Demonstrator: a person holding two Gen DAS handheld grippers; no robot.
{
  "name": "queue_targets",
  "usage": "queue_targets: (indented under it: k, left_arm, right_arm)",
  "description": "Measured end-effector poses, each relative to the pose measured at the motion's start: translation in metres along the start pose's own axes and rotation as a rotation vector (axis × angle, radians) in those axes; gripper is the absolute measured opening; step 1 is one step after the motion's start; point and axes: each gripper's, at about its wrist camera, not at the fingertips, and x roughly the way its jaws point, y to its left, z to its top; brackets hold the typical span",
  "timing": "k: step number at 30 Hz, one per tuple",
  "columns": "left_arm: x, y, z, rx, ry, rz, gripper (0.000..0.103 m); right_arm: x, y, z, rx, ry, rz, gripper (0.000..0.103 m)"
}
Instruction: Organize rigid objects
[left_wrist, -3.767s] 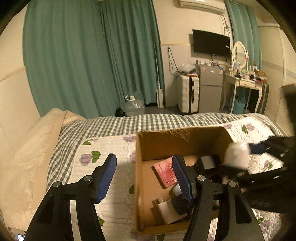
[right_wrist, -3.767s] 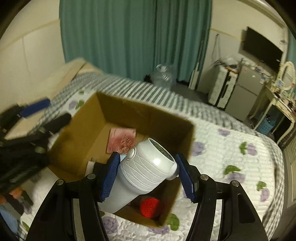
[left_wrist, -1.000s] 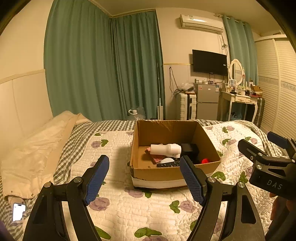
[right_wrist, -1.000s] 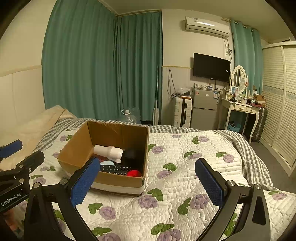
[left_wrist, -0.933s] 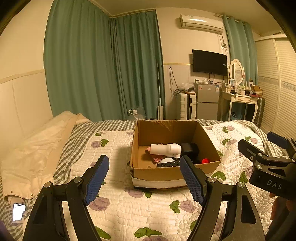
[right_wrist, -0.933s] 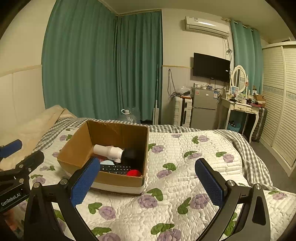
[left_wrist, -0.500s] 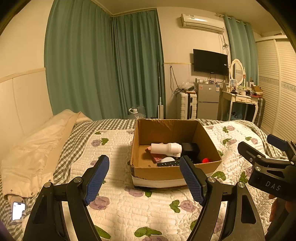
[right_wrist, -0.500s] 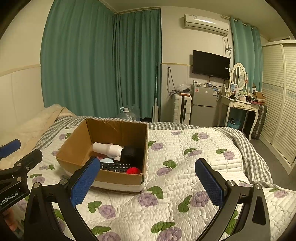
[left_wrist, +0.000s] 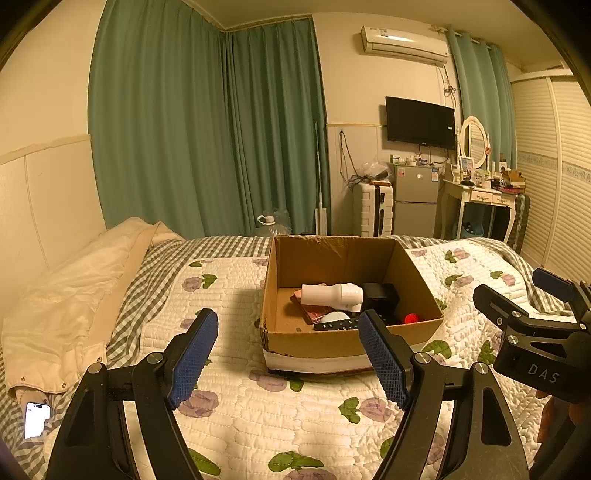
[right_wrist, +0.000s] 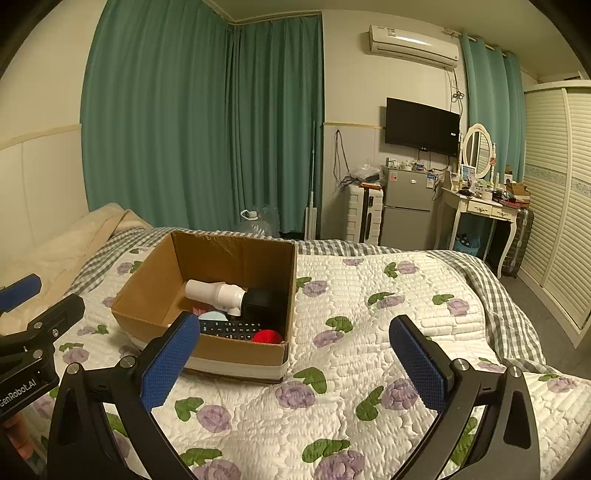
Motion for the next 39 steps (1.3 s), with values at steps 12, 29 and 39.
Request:
queue_targets:
  k: [12, 29, 39]
  left_arm:
    - [-0.0001, -0.0002, -0.0002, 0.0, 0.001, -0.001, 0.081]
    - [-0.0002, -0.0013, -0.0006, 0.0, -0.003, 0.002, 0.081]
    - [0.0027, -0.0006, -0.0024, -0.003, 0.016, -0.007, 0.081]
  right_arm:
    - [0.0007, -0.0003, -0.0022, 0.0, 0.006, 0.001, 0.103]
    - [0.001, -0.0015, -0.0034, 0.001, 0.016, 0.001, 0.103]
    - [0.003, -0.0026, -0.0061, -0.002, 0.028, -0.001, 0.103]
